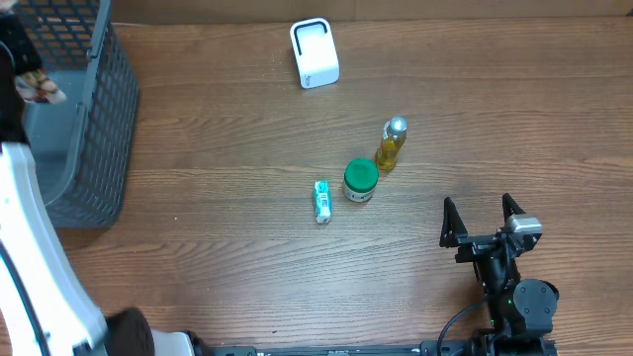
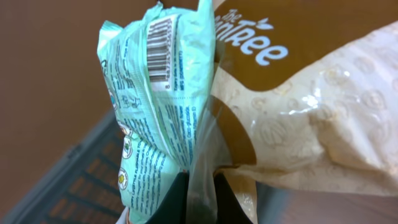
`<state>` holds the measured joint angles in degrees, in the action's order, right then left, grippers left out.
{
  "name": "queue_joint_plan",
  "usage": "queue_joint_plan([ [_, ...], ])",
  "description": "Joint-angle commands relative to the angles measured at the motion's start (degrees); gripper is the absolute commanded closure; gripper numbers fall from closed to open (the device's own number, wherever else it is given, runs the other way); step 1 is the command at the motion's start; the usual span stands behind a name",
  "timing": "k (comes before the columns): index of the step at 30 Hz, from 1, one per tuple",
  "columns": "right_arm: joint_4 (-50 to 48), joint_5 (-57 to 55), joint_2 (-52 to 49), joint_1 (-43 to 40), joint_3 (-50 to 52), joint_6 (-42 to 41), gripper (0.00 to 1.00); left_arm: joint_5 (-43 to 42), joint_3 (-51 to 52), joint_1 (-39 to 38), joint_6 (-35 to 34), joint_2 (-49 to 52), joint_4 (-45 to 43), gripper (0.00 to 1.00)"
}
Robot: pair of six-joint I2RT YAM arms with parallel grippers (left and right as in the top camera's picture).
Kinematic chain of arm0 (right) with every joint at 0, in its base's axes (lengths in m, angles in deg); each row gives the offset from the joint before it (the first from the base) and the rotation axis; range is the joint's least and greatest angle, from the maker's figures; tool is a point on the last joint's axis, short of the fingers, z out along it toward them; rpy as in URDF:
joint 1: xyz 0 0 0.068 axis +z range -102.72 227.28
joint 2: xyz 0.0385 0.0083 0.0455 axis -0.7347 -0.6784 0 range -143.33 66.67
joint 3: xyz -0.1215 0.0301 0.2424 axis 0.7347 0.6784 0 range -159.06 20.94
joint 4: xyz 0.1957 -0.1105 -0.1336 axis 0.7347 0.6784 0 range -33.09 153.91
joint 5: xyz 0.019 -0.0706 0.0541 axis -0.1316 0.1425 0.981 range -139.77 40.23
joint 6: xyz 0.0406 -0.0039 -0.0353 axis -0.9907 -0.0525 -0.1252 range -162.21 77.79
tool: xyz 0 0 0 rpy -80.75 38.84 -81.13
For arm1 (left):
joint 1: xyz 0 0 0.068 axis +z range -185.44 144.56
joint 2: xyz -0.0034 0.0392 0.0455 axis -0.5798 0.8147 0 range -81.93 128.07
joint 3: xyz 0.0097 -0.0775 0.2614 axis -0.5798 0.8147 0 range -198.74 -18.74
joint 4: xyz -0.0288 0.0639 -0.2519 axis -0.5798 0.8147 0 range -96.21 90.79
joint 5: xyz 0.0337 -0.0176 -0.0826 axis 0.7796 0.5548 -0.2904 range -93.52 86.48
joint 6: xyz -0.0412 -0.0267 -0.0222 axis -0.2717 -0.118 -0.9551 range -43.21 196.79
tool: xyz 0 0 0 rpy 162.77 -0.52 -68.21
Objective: Scan the item barcode
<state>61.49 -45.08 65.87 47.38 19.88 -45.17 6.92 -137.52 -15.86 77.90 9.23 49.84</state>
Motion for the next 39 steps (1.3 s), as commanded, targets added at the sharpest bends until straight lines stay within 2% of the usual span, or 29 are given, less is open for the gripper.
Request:
queue_joint_plan([
  [1, -0.2, 0.3, 0.6, 0.3, 0.6, 0.0, 0.0, -7.0, -0.5, -3.6, -5.0, -2.3, 2.7, 0.96],
  [9, -0.2, 0.3, 0.6, 0.3, 0.6, 0.0, 0.0, -18.8, 0.4, -12.9, -6.1, -3.4, 16.6, 0.96],
  [17, -0.2, 0.3, 0.6, 0.3, 0.6, 0.0, 0.0, -20.2, 8.7, -20.5, -6.6, -3.3, 19.5, 0.96],
  [26, -0.2, 0.3, 0.6, 0.3, 0.6, 0.0, 0.0, -17.9, 25.1, -25.8, -12.0, -3.3, 13.0, 0.96],
  [39, -0.2, 0.3, 0.6, 0.3, 0.6, 0.0, 0.0, -4.2, 47.6, -35.1, -21.9, -3.3, -3.0, 0.96],
])
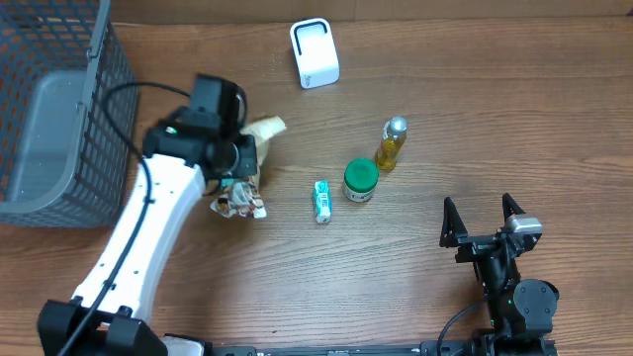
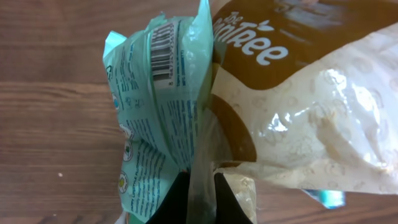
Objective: Scan the item barcode
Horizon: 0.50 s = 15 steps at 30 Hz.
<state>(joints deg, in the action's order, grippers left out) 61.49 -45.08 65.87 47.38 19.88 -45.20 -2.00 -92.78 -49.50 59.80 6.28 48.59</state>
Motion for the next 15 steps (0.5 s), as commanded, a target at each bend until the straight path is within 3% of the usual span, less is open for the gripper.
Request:
queue_joint_plan([
  [1, -0.2, 0.3, 0.6, 0.3, 0.6, 0.0, 0.0, 5.6, 4.2, -2.1, -4.4, -0.3, -3.0, 0.96],
  [15, -0.2, 0.3, 0.6, 0.3, 0.6, 0.0, 0.0, 11.0, 12.2, -7.4, -8.3, 2.3, -12.9, 0.91],
])
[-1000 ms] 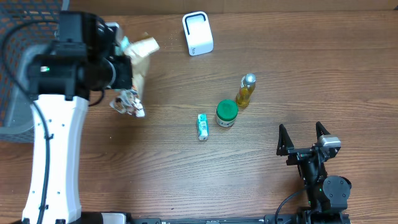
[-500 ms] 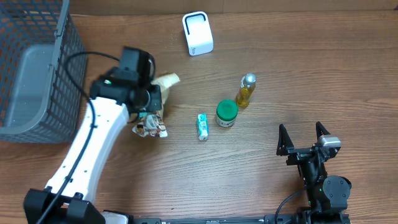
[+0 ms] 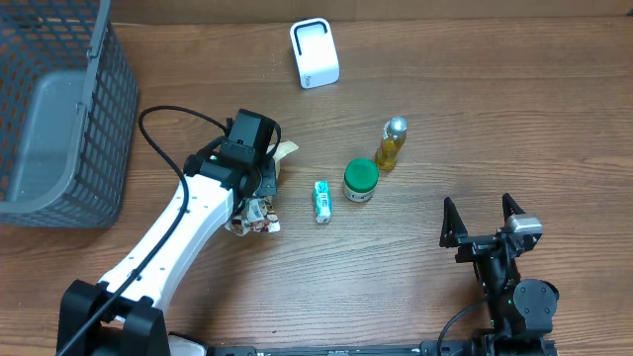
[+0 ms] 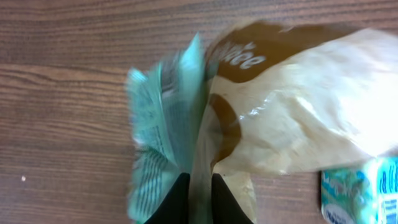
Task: Scan the item barcode
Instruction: 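Lower the held snack bags onto the table with the left gripper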
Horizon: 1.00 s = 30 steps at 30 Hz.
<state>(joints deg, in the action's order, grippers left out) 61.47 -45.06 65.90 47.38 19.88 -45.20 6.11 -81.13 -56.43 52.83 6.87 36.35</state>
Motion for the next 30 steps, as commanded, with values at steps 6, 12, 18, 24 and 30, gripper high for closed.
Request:
queue_joint_plan([
  [6, -0.2, 0.3, 0.6, 0.3, 0.6, 0.0, 0.0, 3.0, 0.5, -0.6, -0.2, 6.3, -2.4, 0.89],
  [12, -0.2, 0.3, 0.6, 0.3, 0.6, 0.0, 0.0, 0.4, -0.1, -0.6, -0.2, 7.1, -3.0, 0.78],
  [18, -0.2, 0.3, 0.6, 0.3, 0.6, 0.0, 0.0, -4.7, -4.9, -0.3, 0.6, 7.1, -1.6, 0.39],
  [24, -0.2, 0.3, 0.6, 0.3, 0.6, 0.0, 0.0, -9.4, -14.4, 1.6, 1.8, 7.1, 4.4, 0.12],
  [30, -0.2, 0.3, 0.6, 0.3, 0.6, 0.0, 0.0, -10.1, -22.1, 5.9, 6.5, 7.1, 9.9, 0.04],
])
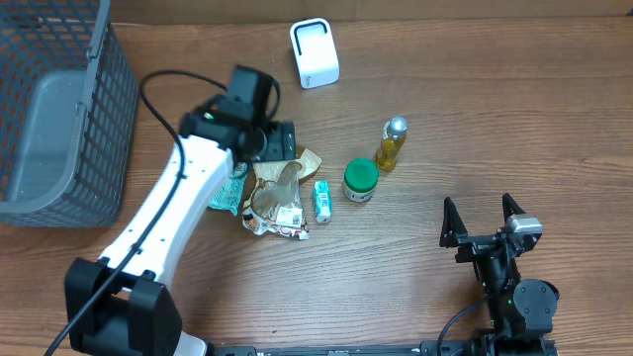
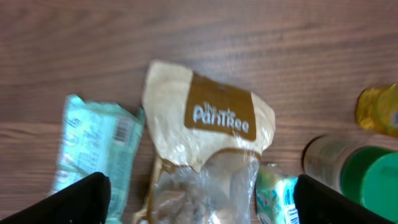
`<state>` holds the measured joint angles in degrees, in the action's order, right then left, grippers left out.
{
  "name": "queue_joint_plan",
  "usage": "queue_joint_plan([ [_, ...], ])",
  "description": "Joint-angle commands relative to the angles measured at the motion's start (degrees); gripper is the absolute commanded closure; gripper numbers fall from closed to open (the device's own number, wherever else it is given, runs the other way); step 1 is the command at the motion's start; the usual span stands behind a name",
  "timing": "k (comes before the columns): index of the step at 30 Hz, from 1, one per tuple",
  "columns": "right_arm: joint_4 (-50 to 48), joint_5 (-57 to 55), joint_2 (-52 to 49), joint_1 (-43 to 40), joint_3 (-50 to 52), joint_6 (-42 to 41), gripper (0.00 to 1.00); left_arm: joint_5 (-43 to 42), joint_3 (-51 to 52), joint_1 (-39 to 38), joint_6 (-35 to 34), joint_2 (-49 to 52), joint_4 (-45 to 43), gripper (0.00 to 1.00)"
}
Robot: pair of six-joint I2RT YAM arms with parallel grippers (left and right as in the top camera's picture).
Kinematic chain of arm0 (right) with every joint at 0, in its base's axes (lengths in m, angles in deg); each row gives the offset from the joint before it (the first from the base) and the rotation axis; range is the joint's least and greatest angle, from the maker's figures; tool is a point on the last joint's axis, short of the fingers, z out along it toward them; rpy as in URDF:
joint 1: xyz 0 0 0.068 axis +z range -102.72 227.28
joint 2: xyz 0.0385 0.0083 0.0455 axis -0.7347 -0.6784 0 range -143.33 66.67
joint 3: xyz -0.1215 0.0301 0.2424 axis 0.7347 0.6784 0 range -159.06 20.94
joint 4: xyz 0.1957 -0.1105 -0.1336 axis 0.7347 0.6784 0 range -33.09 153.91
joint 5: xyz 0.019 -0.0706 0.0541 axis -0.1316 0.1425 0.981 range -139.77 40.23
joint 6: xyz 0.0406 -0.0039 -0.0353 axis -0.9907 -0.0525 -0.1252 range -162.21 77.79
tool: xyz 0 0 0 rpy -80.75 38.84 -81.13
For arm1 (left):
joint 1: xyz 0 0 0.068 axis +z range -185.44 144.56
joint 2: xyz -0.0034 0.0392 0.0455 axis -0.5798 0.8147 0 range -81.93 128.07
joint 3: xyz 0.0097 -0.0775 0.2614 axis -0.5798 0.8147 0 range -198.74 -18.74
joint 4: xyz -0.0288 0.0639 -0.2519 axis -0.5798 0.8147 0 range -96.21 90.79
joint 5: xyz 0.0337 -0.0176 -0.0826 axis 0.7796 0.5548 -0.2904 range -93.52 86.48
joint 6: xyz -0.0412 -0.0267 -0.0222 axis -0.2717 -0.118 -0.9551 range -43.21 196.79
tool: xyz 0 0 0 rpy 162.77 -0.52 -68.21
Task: Scan the item barcode
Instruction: 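Lower the held snack bags onto the table with the left gripper, then release the bags and raise the left gripper back toward the basket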
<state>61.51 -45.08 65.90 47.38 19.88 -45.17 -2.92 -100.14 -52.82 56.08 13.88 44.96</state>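
A cream-and-brown snack bag marked "PanTree" (image 2: 211, 118) (image 1: 282, 186) lies flat on the table. A teal packet (image 2: 93, 143) (image 1: 227, 190) lies against its left side, with a barcode showing near its top edge. My left gripper (image 2: 202, 208) (image 1: 280, 146) hangs open above both, holding nothing. Each finger (image 2: 81, 199) stands outside the bags. The white scanner (image 1: 315, 52) stands at the back of the table. My right gripper (image 1: 482, 220) rests open at the front right, away from the items.
A small teal box (image 1: 321, 200) (image 2: 277, 196), a green-lidded jar (image 1: 360, 180) (image 2: 360, 180) and a yellow bottle (image 1: 392, 144) (image 2: 379, 109) stand just right of the bags. A grey mesh basket (image 1: 69, 119) fills the left edge of the table.
My left gripper was shut on the edges of both bags, low over the table. Now it is open and higher, and both bags lie on the wood beside the small teal box.
My left gripper held the snack bag and the teal packet together at the far left by the basket. Later it held them over the table left of centre, then nearer the small teal box. Now they lie released there.
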Motion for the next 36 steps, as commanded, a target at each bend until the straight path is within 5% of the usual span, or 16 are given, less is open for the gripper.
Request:
queue_joint_plan([
  [1, -0.2, 0.3, 0.6, 0.3, 0.6, 0.0, 0.0, -0.4, -3.6, 3.3, 3.6, 0.0, 2.0, 0.04],
  [14, -0.2, 0.3, 0.6, 0.3, 0.6, 0.0, 0.0, 8.7, -3.9, 16.9, 6.8, 0.1, 7.0, 0.0],
  [36, -0.2, 0.3, 0.6, 0.3, 0.6, 0.0, 0.0, 8.8, -3.8, 17.7, 6.8, 0.1, 6.9, 0.0],
])
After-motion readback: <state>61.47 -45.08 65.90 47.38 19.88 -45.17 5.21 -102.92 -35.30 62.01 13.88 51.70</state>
